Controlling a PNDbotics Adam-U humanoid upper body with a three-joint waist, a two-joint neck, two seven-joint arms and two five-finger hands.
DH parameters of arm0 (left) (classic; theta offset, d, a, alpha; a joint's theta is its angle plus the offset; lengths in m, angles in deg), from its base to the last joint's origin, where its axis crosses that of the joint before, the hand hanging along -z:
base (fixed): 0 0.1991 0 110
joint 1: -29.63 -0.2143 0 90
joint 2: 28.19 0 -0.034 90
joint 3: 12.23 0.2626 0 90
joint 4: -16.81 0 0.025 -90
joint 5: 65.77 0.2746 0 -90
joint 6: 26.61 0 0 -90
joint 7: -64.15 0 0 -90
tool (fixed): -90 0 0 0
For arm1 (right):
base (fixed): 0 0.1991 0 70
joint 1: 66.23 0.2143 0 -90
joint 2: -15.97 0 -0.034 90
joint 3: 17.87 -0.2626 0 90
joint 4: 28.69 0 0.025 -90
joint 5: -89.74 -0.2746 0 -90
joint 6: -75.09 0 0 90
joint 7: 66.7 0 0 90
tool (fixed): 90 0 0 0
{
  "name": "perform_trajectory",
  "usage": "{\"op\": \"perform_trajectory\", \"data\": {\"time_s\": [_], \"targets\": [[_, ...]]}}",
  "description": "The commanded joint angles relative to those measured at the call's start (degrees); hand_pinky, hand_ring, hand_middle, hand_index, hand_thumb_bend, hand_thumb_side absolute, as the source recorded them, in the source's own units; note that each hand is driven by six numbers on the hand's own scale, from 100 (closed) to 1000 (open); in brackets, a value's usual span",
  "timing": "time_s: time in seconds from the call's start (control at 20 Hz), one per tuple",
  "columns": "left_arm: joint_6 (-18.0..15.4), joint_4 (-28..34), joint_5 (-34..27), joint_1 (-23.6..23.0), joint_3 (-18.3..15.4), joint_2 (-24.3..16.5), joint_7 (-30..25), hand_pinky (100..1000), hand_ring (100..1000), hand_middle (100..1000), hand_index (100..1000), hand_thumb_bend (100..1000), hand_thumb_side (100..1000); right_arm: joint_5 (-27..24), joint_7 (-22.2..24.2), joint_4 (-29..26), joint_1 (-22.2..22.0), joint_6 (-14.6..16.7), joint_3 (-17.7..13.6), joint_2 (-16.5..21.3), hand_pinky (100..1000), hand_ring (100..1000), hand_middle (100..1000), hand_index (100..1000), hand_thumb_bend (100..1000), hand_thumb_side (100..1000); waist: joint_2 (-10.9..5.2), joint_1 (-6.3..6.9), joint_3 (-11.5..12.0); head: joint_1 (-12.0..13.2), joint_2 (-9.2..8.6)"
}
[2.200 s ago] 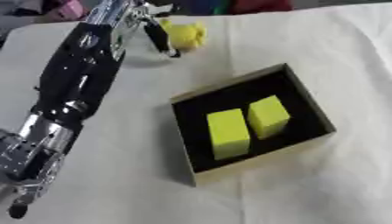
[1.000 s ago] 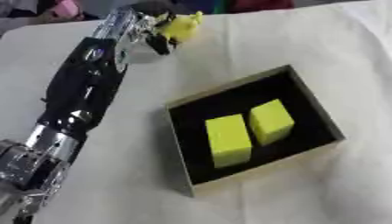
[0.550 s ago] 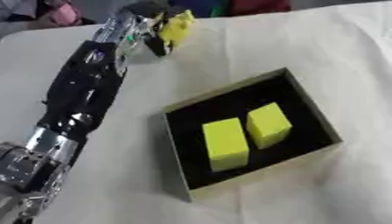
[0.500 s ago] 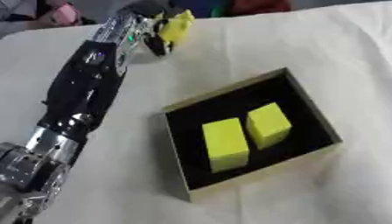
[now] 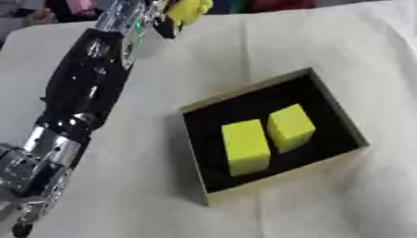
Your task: Pick up objects on the table and place them in the box.
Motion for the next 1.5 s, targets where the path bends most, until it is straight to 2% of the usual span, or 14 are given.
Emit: {"op": "perform_trajectory", "data": {"time_s": [0.05, 0.35, 0.6, 0.85, 1.15, 1.5], "targets": [[-0.8, 3.7, -1.8, 1.3, 0.9, -2.4, -0.7, 477, 465, 342, 539, 100, 100, -0.2, -0.1, -1.8, 0.2, 0.2, -0.1, 0.2, 830, 806, 672, 797, 100, 986, -2.58, -0.32, 0.4, -0.2, 0.81], [-2.4, 11.6, -9.1, 0.0, 4.2, -3.3, -4.7, 470, 459, 336, 536, 100, 100, -0.1, 0.0, -3.6, -2.6, 0.4, -0.1, -0.8, 830, 806, 671, 797, 100, 985, -4.88, -0.7, 2.7, -1.9, 2.75], [-3.7, 21.2, -16.8, -2.1, 8.4, -4.5, -8.5, 483, 464, 339, 544, 100, 100, 0.1, 0.1, -5.7, -5.2, 0.8, 0.1, -2.1, 830, 806, 671, 797, 100, 982, -7.03, -1.0, 4.6, -4.1, 4.46], [-3.3, 32.2, -21.2, -4.5, 12.0, -4.7, -11.9, 486, 464, 338, 543, 100, 100, 0.4, 0.6, -7.7, -7.1, 1.0, 0.5, -3.2, 830, 807, 671, 798, 100, 981, -8.5, -1.2, 6.4, -6.7, 6.07], [-2.6, 43.2, -19.9, -6.1, 14.7, 0.0, -14.7, 498, 466, 342, 543, 100, 100, 0.7, 1.5, -8.8, -8.5, 1.3, 1.2, -2.9, 830, 807, 672, 798, 100, 980, -9.15, -1.05, 8.5, -7.3, 7.41], [-5.1, 48.5, -15.6, -8.0, 18.4, 5.5, -17.4, 507, 473, 352, 555, 100, 100, 0.4, 1.9, -8.9, -9.7, 1.3, 1.4, -2.3, 831, 807, 671, 798, 100, 986, -9.31, -0.8, 10.8, -8.6, 8.6]]}}
